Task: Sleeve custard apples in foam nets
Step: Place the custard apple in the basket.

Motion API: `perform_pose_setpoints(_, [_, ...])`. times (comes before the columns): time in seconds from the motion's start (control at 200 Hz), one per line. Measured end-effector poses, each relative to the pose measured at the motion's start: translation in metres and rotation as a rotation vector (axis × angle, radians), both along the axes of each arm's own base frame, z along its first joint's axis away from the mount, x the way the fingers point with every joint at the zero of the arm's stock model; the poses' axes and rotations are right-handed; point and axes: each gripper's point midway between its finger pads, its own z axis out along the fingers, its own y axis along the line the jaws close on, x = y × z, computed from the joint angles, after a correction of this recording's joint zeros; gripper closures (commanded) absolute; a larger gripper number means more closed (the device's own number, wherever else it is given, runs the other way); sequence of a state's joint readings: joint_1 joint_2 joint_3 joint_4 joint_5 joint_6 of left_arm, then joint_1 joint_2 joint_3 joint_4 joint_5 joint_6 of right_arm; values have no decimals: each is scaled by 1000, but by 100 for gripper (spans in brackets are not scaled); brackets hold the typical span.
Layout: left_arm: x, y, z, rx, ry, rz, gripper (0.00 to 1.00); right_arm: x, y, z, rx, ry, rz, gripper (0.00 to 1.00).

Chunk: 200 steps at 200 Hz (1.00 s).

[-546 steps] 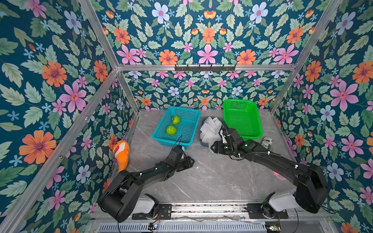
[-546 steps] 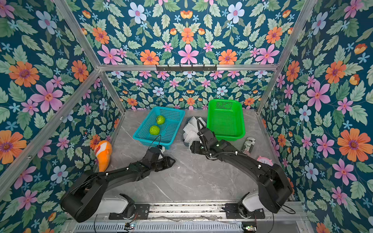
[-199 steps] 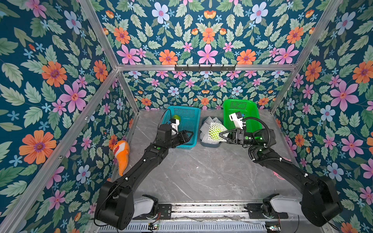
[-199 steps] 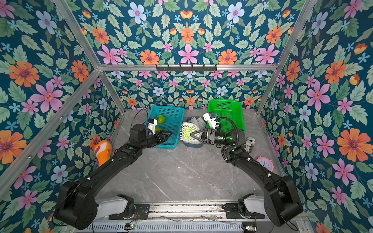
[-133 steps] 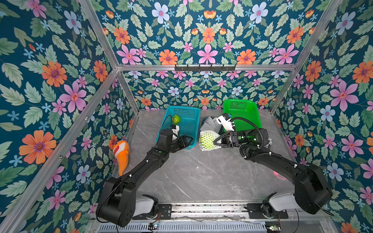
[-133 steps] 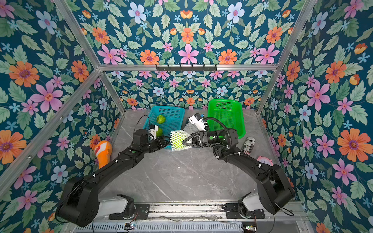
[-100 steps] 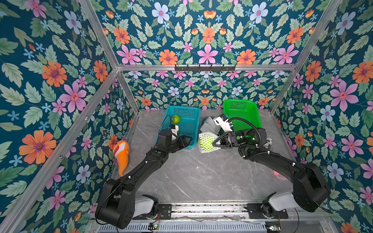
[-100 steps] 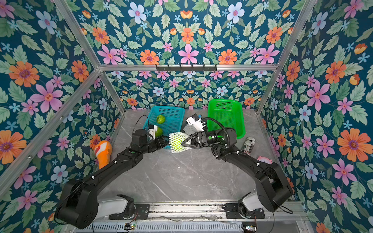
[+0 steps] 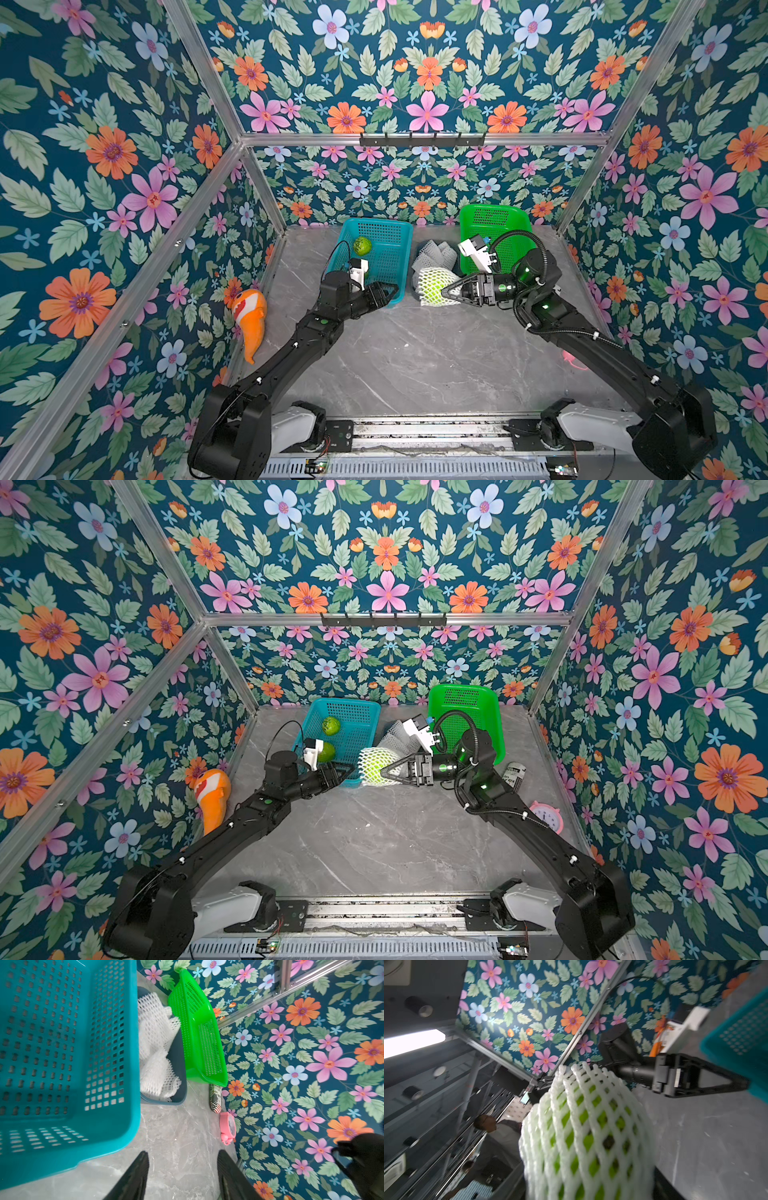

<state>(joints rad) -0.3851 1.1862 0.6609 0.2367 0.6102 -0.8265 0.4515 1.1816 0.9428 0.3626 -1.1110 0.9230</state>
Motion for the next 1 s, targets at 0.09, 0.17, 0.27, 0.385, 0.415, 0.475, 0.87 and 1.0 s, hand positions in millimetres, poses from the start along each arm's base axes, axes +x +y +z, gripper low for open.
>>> perform_pose_setpoints(0.09, [-4, -5, 4, -21, -2, -27, 44, 17, -11, -21, -96, 21, -149, 36])
perform_pose_setpoints(0.17, [-7, -12, 8, -31, -7, -53, 44, 22, -23, -34, -184, -2, -258, 36])
perform_pose_setpoints(0.27, [-9, -26, 15, -44, -16, -89, 44, 34, -43, -53, -303, -26, -412, 36])
perform_pose_setpoints(0.385, [-11, -44, 19, -46, -20, -134, 44, 43, -68, -74, -432, -45, -561, 35])
perform_pose_setpoints(0.415, [-11, -47, 18, -45, -19, -142, 44, 46, -74, -79, -465, -49, -597, 35])
perform_pose_setpoints(0.475, [-12, -54, 18, -45, -18, -159, 44, 55, -86, -89, -541, -47, -664, 35])
perform_pose_setpoints(0.87, [-23, -76, 7, -26, -12, -206, 44, 151, -152, -114, -947, -46, -985, 35])
perform_pose_setpoints(1.0, [-25, -74, 3, -17, -14, -190, 44, 189, -181, -132, -1077, -2, -1073, 35])
